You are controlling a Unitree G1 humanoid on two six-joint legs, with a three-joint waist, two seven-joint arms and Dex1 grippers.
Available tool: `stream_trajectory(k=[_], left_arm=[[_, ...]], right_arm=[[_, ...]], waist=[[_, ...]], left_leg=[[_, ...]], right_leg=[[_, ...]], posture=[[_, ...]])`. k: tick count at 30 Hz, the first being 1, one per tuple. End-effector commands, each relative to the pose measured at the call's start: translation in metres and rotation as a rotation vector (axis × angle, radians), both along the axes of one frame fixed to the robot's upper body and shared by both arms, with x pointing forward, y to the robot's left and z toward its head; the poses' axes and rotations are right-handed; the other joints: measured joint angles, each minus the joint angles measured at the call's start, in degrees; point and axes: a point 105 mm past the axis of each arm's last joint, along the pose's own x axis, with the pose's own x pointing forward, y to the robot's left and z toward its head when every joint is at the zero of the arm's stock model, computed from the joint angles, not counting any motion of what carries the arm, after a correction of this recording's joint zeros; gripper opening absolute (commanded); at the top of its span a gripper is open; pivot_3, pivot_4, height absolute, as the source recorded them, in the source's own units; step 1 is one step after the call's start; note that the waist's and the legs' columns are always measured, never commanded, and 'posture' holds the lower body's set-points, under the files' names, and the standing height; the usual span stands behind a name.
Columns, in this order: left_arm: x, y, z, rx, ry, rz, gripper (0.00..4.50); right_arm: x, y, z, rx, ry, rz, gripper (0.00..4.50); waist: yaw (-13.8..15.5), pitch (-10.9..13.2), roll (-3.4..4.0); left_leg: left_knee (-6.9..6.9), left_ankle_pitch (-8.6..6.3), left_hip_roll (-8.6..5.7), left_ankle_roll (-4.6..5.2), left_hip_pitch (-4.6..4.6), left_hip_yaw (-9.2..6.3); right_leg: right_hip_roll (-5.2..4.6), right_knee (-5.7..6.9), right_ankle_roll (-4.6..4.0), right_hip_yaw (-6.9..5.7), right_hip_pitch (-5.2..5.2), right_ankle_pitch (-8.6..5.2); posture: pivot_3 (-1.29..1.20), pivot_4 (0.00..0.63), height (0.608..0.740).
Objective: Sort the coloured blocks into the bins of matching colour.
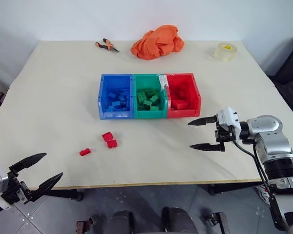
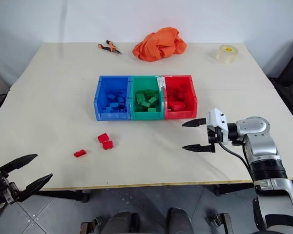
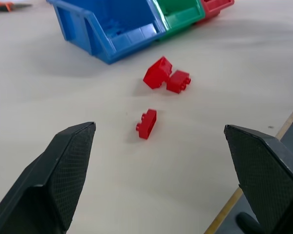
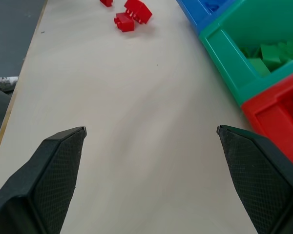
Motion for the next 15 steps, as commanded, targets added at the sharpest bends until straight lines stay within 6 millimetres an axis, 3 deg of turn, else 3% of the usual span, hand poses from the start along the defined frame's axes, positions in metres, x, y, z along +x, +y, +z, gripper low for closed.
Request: stream_trajectory(k=[1, 4, 7, 15], left_arm=[[0.004, -0.007, 0.004, 0.003, -0.015, 0.001, 4.5], [0.015, -0.005, -0.004, 0.014, 0.009, 0.051, 4.5], [0.034, 0.001, -0.029, 0.063, 0.129, 0.149, 4.5], [0.075, -0.023, -0.044, 0.097, 0.106, 0.017, 4.5]], right_arm=[[-0.002, 0.008, 0.005, 0.02, -0.029, 0.041, 4.48], [0.0, 0.014, 0.005, 0.031, -0.037, 0.041, 4.48], [0.002, 0.019, 0.004, 0.035, -0.04, 0.034, 4.48], [0.0, 0.024, 0.007, 0.065, -0.064, 0.008, 4.48]], waist=[[0.36, 0.0, 0.0], [0.58, 0.02, 0.03], [0.63, 0.02, 0.06], [0.6, -0.01, 0.01]], left_leg=[[0.0, 0.01, 0.0, 0.02, -0.01, 0.0], [0.0, 0.06, -0.05, 0.12, -0.02, 0.0], [0.0, 0.1, -0.12, 0.18, -0.01, -0.02], [-0.02, 0.13, -0.14, 0.22, -0.04, 0.0]], right_leg=[[-0.01, 0.01, 0.0, 0.0, -0.02, 0.0], [-0.04, 0.06, 0.0, 0.0, -0.04, 0.0], [-0.1, 0.1, 0.0, -0.03, -0.02, 0.0], [-0.09, 0.31, 0.04, -0.19, -0.02, 0.02]], posture=[[0.0, 0.15, 0.74], [0.0, 0.15, 0.74], [0.0, 0.15, 0.74], [0.0, 0.15, 0.74]])
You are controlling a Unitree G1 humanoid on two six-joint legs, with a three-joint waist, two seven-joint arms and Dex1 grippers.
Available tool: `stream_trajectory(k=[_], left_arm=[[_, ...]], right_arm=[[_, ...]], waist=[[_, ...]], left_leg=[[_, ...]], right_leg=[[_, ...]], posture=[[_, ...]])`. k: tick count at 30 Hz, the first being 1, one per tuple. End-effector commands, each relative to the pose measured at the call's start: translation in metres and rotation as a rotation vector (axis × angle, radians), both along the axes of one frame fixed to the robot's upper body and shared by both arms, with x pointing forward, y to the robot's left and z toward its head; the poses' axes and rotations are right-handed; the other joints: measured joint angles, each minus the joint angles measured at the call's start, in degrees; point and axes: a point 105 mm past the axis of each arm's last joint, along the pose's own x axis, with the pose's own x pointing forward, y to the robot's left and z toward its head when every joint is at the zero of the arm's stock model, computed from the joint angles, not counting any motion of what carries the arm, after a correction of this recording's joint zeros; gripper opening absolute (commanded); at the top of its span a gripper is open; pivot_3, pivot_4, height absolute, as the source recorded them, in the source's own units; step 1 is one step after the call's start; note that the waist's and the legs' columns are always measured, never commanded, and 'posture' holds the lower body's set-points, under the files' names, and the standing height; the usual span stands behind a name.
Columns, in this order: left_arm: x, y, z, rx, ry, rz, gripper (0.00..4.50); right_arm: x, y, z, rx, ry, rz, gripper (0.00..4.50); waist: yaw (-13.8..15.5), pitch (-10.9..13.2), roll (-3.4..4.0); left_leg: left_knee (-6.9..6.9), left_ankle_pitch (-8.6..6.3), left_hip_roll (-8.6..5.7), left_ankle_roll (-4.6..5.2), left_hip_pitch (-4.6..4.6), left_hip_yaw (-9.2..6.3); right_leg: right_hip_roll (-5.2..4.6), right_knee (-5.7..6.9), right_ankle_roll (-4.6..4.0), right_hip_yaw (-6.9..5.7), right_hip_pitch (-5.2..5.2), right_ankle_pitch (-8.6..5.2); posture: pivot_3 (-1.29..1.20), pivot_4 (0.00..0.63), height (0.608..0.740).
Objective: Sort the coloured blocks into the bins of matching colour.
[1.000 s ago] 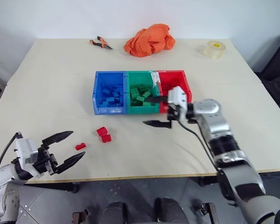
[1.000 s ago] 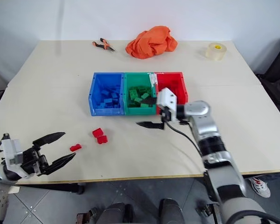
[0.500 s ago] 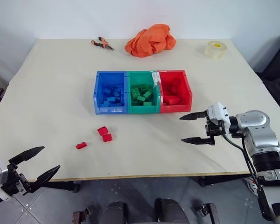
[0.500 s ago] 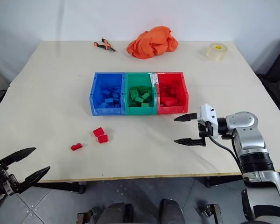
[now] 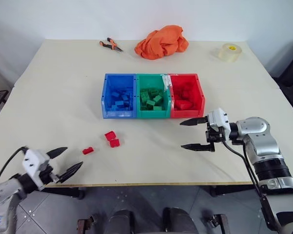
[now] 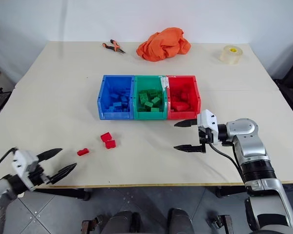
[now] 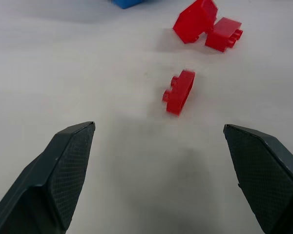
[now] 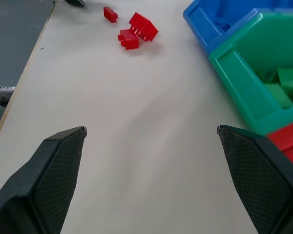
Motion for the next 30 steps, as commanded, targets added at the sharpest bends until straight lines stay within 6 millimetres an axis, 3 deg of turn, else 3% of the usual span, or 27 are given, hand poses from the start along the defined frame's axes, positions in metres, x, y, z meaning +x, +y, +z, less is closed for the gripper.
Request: stream_trajectory(k=[1, 7, 8, 10, 18, 21, 30], left_arm=[[0.009, -0.003, -0.001, 0.029, -0.01, -0.036, 4.5], [0.028, -0.012, -0.01, 0.056, 0.035, -0.123, 4.5], [0.029, -0.012, -0.012, 0.073, 0.05, -0.141, 4.31], [0.031, -0.011, -0.013, 0.068, 0.065, -0.152, 3.87], [0.038, -0.01, 0.0, 0.05, 0.016, -0.182, 1.39], [0.043, -0.027, 0.017, 0.007, -0.009, -0.246, 0.39], [0.067, -0.091, 0.076, -0.009, -0.1, -0.446, 0.33]], right_arm=[[-0.002, 0.0, 0.009, 0.022, -0.04, -0.017, 4.48], [-0.006, -0.002, 0.009, 0.029, -0.05, -0.049, 4.48], [-0.006, -0.003, 0.01, 0.031, -0.053, -0.055, 4.5], [-0.007, -0.004, 0.011, 0.034, -0.057, -0.067, 4.5], [-0.009, -0.008, 0.011, 0.036, -0.059, -0.102, 4.5], [-0.01, -0.011, 0.011, 0.037, -0.064, -0.118, 4.5], [-0.01, -0.024, 0.016, 0.045, -0.088, -0.184, 4.5]], waist=[[-0.02, 0.0, -0.01], [0.01, -0.01, -0.01], [0.02, -0.01, -0.01], [0.07, -0.02, 0.01], [0.05, -0.02, 0.01], [0.09, -0.01, 0.0], [1.37, -0.01, -0.01]], left_leg=[[0.0, 0.0, 0.0, 0.0, 0.0, 0.0], [0.04, 0.02, 0.0, 0.02, 0.03, 0.08], [0.06, 0.03, 0.0, 0.03, 0.03, 0.09], [0.07, 0.04, 0.0, 0.04, 0.06, 0.09], [0.07, 0.04, 0.01, 0.04, 0.13, 0.05], [0.07, 0.04, 0.01, 0.04, 0.12, 0.05], [0.21, 0.05, -0.04, 0.06, 0.05, -0.09]], right_leg=[[0.01, 0.03, 0.0, -0.03, 0.0, 0.0], [0.1, 0.11, 0.02, -0.65, 0.03, 0.01], [0.1, 0.11, 0.02, -0.69, 0.04, 0.01], [0.19, 0.12, 0.02, -0.72, 0.07, 0.01], [0.22, 0.12, 0.03, -0.72, 0.15, 0.01], [0.22, 0.11, 0.03, -0.72, 0.14, 0.01], [0.39, 0.06, 0.07, -0.73, 0.28, 0.04]], posture=[[0.0, 0.15, 0.74], [0.0, 0.15, 0.74], [0.0, 0.15, 0.74], [0.0, 0.15, 0.74], [0.0, 0.15, 0.74], [0.0, 0.15, 0.74], [0.0, 0.15, 0.74]])
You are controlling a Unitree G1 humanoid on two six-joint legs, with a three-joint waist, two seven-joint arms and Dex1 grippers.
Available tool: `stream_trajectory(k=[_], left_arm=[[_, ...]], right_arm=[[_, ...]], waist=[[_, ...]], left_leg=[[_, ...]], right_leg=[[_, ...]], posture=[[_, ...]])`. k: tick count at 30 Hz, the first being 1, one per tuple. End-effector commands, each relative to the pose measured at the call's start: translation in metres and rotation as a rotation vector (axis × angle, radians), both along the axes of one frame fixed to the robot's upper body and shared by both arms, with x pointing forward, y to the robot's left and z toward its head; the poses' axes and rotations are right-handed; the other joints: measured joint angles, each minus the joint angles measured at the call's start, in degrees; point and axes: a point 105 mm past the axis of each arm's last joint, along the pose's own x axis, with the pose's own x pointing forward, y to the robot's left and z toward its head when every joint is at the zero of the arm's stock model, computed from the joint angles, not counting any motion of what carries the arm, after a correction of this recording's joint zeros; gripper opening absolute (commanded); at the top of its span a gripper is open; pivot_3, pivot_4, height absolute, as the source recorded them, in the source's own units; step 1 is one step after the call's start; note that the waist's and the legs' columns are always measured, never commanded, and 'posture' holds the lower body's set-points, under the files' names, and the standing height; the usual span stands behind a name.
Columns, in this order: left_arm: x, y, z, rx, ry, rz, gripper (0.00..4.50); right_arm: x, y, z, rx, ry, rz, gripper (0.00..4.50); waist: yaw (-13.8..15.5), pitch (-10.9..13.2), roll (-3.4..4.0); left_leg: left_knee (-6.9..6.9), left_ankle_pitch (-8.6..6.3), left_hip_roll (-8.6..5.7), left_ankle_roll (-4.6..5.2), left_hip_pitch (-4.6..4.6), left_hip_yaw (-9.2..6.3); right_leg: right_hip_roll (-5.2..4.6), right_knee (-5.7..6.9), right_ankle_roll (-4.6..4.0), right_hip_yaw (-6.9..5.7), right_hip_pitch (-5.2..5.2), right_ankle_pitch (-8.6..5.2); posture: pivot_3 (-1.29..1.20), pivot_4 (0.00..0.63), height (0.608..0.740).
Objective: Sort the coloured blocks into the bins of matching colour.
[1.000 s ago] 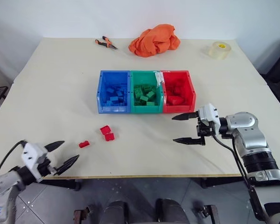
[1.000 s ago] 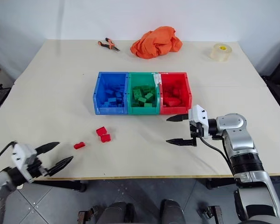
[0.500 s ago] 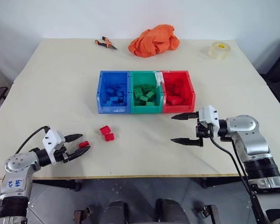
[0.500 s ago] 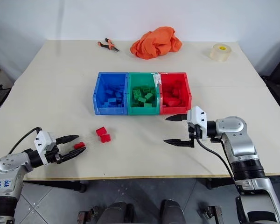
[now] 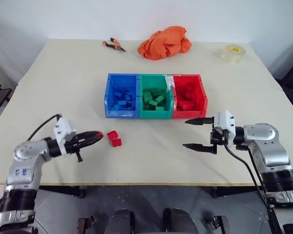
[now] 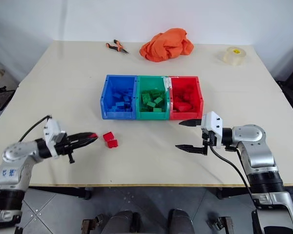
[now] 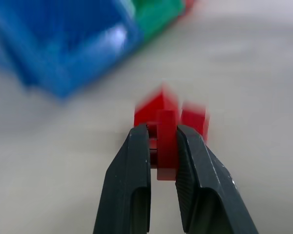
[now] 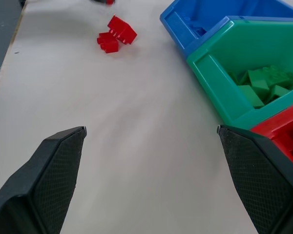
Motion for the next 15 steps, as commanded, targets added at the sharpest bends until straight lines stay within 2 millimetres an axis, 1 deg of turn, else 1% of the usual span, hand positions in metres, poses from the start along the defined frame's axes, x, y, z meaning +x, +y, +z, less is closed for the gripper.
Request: stream_trajectory(k=[1, 5, 7, 11, 15], left_arm=[[0.009, -0.023, 0.021, -0.006, -0.041, -0.059, 0.33], [0.03, -0.064, 0.05, -0.073, -0.112, -0.153, 0.33], [0.04, -0.088, 0.059, -0.102, -0.126, -0.194, 0.33], [0.059, -0.135, 0.071, -0.148, -0.159, -0.281, 0.33], [0.074, -0.18, 0.079, -0.175, -0.167, -0.333, 0.33]], right_arm=[[-0.001, -0.01, 0.016, 0.015, -0.057, -0.039, 4.5], [-0.001, -0.021, 0.017, 0.017, -0.071, -0.094, 4.5], [-0.002, -0.025, 0.018, 0.018, -0.078, -0.12, 4.5], [-0.007, -0.035, 0.016, 0.009, -0.084, -0.167, 4.5], [-0.015, -0.038, 0.014, 0.019, -0.085, -0.204, 4.5]], waist=[[0.18, 0.0, 0.0], [0.87, 0.03, -0.07], [1.24, 0.03, -0.08], [1.82, 0.04, -0.09], [1.9, 0.09, -0.19]], left_leg=[[0.0, 0.01, -0.01, 0.01, 0.02, 0.03], [0.06, 0.06, -0.09, 0.11, -0.03, 0.01], [0.09, 0.08, -0.12, 0.13, -0.03, 0.03], [0.11, 0.1, -0.16, 0.17, -0.05, 0.11], [0.1, 0.13, -0.2, 0.22, -0.08, 0.19]], right_leg=[[0.04, 0.0, 0.01, -0.01, 0.01, 0.0], [0.1, -0.01, 0.1, -0.06, 0.05, 0.05], [0.12, -0.1, 0.17, -0.04, 0.1, 0.09], [0.17, -0.2, 0.23, -0.04, 0.12, 0.12], [0.18, -0.26, 0.32, -0.03, 0.12, 0.17]], posture=[[0.0, 0.15, 0.74], [0.0, 0.15, 0.74], [0.0, 0.15, 0.74], [0.0, 0.15, 0.74], [0.0, 0.15, 0.74]])
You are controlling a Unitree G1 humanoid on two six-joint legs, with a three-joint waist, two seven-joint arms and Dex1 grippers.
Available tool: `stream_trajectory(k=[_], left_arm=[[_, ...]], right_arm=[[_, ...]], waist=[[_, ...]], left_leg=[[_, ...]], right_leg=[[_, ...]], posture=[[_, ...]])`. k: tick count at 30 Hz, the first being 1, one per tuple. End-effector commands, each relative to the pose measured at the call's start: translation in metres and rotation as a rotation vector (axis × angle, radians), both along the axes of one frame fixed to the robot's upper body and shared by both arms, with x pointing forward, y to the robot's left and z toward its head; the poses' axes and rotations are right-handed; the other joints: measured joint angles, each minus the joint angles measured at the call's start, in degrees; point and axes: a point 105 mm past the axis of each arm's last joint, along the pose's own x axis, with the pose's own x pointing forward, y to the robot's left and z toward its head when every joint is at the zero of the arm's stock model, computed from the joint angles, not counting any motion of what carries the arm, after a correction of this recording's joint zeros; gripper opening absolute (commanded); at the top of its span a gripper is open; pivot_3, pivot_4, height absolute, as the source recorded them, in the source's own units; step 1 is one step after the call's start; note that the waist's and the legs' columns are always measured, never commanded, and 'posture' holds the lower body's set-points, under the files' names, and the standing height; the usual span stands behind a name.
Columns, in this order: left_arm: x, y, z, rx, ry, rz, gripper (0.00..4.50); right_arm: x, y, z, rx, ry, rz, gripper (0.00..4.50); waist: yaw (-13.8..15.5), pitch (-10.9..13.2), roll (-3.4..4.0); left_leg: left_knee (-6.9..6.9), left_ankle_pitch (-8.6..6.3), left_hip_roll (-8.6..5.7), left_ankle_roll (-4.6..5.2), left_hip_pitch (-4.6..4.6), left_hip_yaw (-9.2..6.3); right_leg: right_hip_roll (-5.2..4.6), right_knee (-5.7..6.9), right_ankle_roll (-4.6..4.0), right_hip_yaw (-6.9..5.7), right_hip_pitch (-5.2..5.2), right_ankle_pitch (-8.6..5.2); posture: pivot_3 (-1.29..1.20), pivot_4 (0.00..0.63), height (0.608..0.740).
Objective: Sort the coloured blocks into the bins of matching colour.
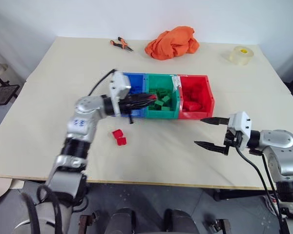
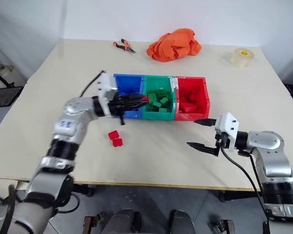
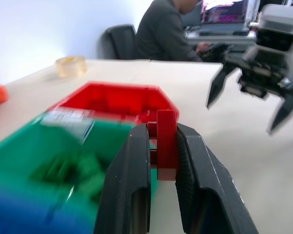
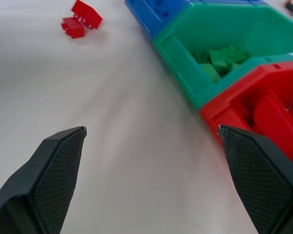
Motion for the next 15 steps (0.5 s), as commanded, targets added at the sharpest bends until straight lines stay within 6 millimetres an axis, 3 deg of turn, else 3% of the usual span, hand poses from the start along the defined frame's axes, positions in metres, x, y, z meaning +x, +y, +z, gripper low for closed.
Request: stream_trajectory(k=[1, 9, 12, 15], left_arm=[[0.008, -0.029, 0.011, -0.001, -0.05, -0.036, 0.33], [0.023, -0.082, 0.015, -0.004, -0.026, 0.0, 0.33], [0.026, -0.108, 0.025, -0.012, -0.025, 0.063, 0.33], [0.031, -0.115, 0.028, -0.026, -0.013, 0.124, 1.31]], right_arm=[[-0.008, -0.002, 0.014, 0.02, -0.055, -0.025, 4.5], [-0.022, -0.003, 0.008, 0.043, -0.053, -0.087, 4.5], [-0.029, -0.003, 0.004, 0.055, -0.05, -0.113, 4.5], [-0.032, -0.002, 0.004, 0.063, -0.052, -0.127, 4.5]], waist=[[0.03, 0.04, -0.07], [-0.04, 0.09, -0.15], [0.11, 0.14, -0.23], [0.17, 0.14, -0.24]], left_leg=[[0.01, 0.01, 0.0, 0.0, -0.02, 0.05], [-0.04, 0.03, -0.01, 0.02, -0.02, 0.09], [-0.04, 0.04, 0.0, 0.03, -0.06, 0.07], [-0.04, 0.06, -0.07, 0.08, -0.08, 0.06]], right_leg=[[0.01, -0.02, 0.0, -0.03, 0.0, 0.0], [0.01, -0.14, 0.05, -0.02, -0.02, 0.01], [0.0, -0.14, 0.05, -0.03, -0.04, 0.02], [-0.06, -0.2, 0.16, -0.01, -0.02, 0.08]], posture=[[0.0, 0.15, 0.74], [0.0, 0.15, 0.74], [0.0, 0.15, 0.74], [0.0, 0.15, 0.74]])
